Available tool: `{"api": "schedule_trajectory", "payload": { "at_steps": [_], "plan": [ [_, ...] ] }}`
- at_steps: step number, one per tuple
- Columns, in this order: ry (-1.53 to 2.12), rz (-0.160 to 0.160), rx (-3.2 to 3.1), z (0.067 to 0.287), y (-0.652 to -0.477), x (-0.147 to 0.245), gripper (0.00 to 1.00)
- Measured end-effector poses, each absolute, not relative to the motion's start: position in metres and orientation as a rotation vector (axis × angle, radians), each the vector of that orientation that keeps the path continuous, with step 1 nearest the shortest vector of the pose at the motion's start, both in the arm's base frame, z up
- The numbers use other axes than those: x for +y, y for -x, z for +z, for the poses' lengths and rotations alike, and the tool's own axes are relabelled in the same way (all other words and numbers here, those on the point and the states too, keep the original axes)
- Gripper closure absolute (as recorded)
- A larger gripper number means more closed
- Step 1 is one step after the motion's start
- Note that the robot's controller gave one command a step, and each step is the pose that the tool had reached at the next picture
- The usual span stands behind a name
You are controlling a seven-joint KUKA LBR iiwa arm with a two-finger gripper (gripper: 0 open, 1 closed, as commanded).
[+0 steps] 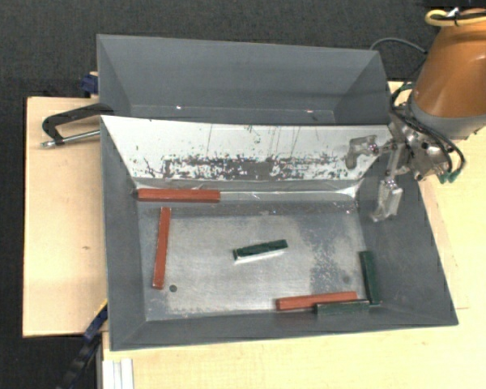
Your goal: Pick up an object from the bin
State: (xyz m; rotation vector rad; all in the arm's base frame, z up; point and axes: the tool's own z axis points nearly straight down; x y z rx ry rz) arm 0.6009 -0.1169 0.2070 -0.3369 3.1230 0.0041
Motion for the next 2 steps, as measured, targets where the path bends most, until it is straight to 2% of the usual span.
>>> {"api": "schedule_trajectory", "payload": {
  "at_steps": [1,2],
  "plan": [
    [0.345,-0.002,3.114,0.154,-0.593,-0.105,0.00],
    [0.446,0.000,3.106,0.098,-0.584,-0.063,0.00]
  ]
}}
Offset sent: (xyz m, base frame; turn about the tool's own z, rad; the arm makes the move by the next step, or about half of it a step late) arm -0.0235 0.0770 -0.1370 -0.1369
